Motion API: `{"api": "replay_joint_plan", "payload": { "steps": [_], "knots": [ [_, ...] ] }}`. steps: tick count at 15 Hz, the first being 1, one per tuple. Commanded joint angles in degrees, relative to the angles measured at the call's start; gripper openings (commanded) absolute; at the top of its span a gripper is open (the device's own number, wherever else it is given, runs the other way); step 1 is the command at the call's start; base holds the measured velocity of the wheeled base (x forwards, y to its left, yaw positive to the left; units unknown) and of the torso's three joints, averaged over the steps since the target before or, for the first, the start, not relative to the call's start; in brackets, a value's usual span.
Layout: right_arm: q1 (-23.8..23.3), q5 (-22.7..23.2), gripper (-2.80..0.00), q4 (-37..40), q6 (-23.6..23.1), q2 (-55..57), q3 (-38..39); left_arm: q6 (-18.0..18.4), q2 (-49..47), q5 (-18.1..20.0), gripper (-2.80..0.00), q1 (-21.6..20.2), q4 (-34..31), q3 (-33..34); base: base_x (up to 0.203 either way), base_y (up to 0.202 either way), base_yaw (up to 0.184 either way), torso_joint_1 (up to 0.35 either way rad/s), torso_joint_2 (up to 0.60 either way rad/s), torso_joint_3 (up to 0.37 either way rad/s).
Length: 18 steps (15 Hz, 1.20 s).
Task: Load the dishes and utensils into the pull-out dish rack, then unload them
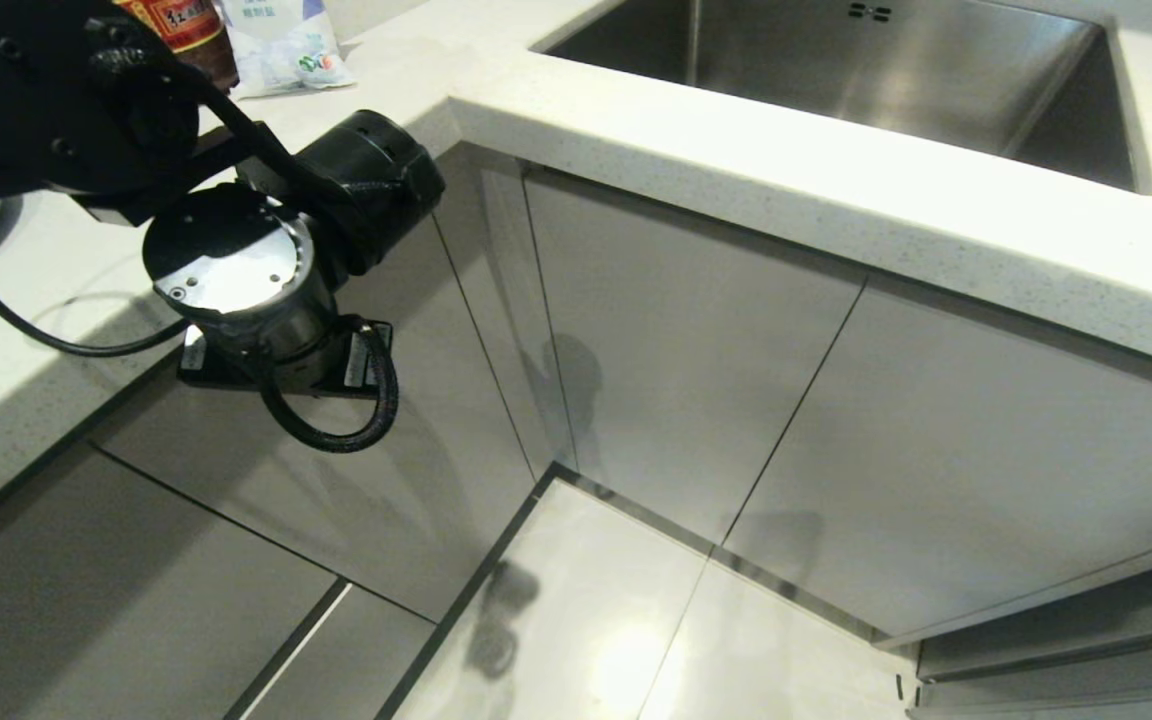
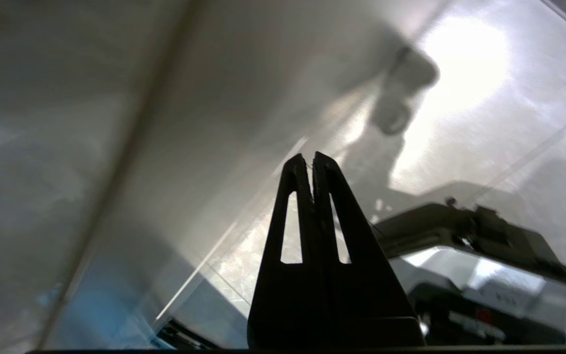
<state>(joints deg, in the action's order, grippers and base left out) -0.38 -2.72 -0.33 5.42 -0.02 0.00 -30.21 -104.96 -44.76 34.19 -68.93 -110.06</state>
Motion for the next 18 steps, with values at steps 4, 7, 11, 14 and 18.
{"api": "replay_joint_plan", "payload": {
  "steps": [4, 7, 11, 14, 18],
  "knots": [
    [0.0, 0.0, -2.80, 0.0, 0.0, -0.2, 0.0, -0.1, 4.1, 5.7, -2.80, 7.3, -0.5, 0.7, 0.000, 0.000, 0.000, 0.000, 0.00, 0.000],
    [0.0, 0.0, -2.80, 0.0, 0.0, -0.2, 0.0, 0.3, 10.9, 10.9, -2.80, 11.1, -0.3, 0.3, 0.000, 0.000, 0.000, 0.000, 0.00, 0.000],
    [0.0, 0.0, -2.80, 0.0, 0.0, -0.2, 0.0, 3.5, 23.8, 15.1, -2.80, 14.2, 1.3, 0.1, 0.000, 0.000, 0.000, 0.000, 0.00, 0.000],
    [0.0, 0.0, -2.80, 0.0, 0.0, -0.2, 0.0, 8.4, 34.5, 18.4, -2.80, 10.3, 3.7, 0.3, 0.000, 0.000, 0.000, 0.000, 0.00, 0.000],
    [0.0, 0.0, -2.80, 0.0, 0.0, -0.2, 0.0, 18.6, 49.1, 28.3, -2.80, -9.8, 7.0, 0.6, 0.000, 0.000, 0.000, 0.000, 0.00, 0.000]
  ]
}}
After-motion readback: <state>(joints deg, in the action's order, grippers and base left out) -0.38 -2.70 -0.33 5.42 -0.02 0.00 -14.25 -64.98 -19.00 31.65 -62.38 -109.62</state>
